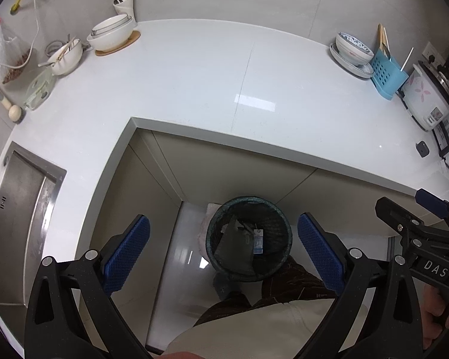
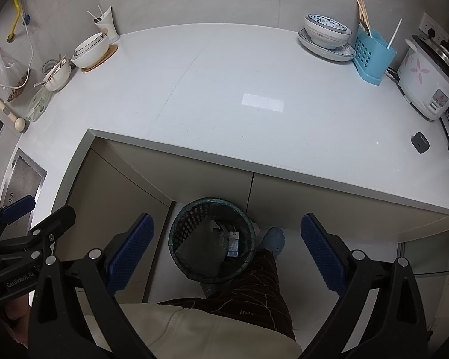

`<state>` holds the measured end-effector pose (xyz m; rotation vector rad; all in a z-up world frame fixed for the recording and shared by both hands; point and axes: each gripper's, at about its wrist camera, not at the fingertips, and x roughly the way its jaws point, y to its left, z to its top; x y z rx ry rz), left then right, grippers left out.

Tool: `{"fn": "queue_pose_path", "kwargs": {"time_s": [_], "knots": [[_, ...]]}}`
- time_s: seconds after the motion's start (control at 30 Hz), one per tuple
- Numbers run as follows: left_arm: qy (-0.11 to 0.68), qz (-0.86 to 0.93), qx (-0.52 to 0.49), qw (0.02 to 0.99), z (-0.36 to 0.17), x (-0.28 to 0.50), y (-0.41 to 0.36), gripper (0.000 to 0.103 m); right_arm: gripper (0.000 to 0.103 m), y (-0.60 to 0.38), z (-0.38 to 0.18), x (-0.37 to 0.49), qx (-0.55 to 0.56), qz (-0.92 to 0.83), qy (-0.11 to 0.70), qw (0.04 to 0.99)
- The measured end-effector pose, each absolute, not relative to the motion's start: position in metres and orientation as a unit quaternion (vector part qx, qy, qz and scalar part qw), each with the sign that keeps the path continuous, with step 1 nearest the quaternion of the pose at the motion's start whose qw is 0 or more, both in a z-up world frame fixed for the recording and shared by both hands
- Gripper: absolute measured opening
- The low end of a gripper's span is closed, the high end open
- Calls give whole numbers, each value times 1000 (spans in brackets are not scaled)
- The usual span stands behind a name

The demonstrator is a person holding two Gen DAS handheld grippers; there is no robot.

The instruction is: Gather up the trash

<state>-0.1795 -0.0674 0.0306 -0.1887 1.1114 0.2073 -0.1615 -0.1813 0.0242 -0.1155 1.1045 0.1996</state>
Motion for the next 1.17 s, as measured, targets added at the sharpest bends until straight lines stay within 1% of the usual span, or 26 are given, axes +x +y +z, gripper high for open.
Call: {"fn": "queue_pose_path", "kwargs": {"time_s": [1.17], "knots": [[528, 99, -88, 839, 30, -182, -69, 97, 94, -183, 26, -163, -56, 97, 521, 846]]}}
